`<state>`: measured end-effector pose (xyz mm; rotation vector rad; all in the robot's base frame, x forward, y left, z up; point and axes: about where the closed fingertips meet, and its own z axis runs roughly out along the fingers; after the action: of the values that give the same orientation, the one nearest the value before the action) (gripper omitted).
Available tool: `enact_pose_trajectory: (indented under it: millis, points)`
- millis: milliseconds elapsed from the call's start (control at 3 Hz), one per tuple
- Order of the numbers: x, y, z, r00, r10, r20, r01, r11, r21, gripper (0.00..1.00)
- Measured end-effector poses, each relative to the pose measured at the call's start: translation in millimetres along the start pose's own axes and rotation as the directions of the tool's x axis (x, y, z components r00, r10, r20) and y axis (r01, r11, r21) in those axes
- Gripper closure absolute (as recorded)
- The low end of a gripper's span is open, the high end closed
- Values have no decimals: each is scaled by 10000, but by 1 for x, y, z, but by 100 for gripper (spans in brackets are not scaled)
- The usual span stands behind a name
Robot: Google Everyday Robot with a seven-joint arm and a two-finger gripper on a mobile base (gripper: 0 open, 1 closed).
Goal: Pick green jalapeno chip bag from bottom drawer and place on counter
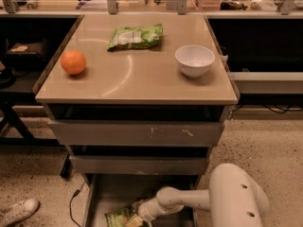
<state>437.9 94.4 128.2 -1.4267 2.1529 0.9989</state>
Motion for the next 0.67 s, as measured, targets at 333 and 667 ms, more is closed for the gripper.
enact_pose_trajectory:
  millis: [333,667]
  points:
    - [0,0,0,10000,0,0,0,10000,-1,64]
    - [0,0,0,10000,0,0,0,10000,-1,87]
